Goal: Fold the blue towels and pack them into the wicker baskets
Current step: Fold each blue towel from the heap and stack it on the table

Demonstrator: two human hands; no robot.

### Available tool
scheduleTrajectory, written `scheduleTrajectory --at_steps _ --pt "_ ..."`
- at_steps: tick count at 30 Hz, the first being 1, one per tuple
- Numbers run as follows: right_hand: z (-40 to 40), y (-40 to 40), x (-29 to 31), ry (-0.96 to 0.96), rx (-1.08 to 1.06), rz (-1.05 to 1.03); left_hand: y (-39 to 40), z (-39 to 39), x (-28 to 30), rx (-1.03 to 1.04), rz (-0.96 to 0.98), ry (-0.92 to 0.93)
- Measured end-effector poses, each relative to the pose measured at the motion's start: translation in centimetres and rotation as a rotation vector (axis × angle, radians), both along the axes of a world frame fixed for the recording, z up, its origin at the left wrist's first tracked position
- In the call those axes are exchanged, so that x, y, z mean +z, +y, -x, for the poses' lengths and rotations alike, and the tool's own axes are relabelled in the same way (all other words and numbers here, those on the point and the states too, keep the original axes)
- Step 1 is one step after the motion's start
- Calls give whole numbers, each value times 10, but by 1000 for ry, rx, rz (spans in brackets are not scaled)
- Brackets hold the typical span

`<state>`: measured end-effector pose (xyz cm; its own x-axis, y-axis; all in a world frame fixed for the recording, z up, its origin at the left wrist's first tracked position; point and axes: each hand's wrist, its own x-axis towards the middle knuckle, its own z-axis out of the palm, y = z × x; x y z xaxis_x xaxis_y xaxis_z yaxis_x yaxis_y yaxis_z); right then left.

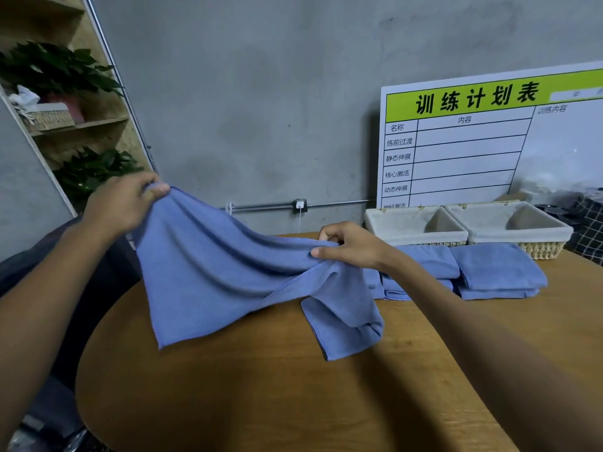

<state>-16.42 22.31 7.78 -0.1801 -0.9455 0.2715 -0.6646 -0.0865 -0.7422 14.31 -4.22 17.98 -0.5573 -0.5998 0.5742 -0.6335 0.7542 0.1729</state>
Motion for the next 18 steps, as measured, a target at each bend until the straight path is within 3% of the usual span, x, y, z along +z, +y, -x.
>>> scheduleTrajectory --at_steps 2,4,7,10,14,18 --pt "-3 -4 0 2 6 18 6 11 -13 35 -33 -158" --pt "-10 -10 -2 5 18 12 20 31 -27 -64 -129 -244" --pt "-27 -23 -5 43 47 5 67 71 -49 -363 -314 -215" --pt "-40 -30 1 27 37 86 98 103 -76 -535 -491 -202" --pt "-38 -27 10 -133 20 148 110 111 -99 -646 -749 73" --pt "-27 -17 16 -135 15 142 106 112 -96 -670 -702 173"
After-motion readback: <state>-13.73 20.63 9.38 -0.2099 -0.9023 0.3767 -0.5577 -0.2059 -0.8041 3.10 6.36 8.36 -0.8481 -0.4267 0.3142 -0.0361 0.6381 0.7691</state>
